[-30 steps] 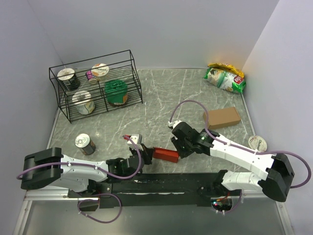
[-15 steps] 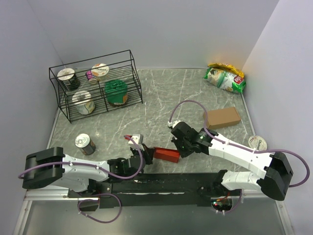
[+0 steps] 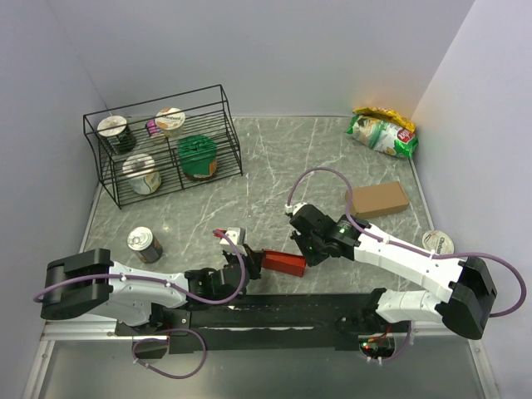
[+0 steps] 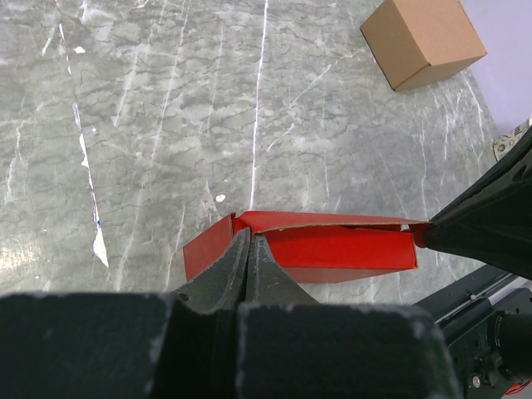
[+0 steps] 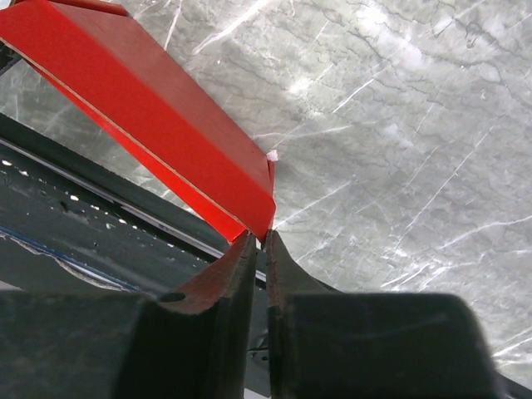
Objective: Fold the paper box
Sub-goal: Close the paper box at the center of the board.
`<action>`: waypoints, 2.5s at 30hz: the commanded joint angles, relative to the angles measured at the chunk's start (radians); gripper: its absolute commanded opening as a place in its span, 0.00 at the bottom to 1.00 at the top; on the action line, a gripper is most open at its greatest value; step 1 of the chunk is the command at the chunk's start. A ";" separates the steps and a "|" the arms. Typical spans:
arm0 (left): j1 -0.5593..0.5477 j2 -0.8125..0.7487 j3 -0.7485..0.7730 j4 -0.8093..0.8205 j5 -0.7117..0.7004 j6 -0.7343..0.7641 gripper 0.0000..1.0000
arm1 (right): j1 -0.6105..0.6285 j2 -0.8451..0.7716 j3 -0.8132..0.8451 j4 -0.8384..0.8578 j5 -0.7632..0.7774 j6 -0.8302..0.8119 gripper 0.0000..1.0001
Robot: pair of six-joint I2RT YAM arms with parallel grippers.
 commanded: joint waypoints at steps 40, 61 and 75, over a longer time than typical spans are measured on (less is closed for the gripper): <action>-0.055 0.178 0.003 -0.286 0.129 0.058 0.01 | -0.119 -0.019 0.088 0.093 -0.200 0.224 0.00; -0.091 0.222 0.011 -0.243 0.135 0.102 0.01 | -0.157 -0.053 0.025 0.194 -0.206 0.321 0.00; -0.100 0.250 0.022 -0.238 0.141 0.118 0.01 | -0.208 -0.091 0.024 0.196 -0.250 0.333 0.00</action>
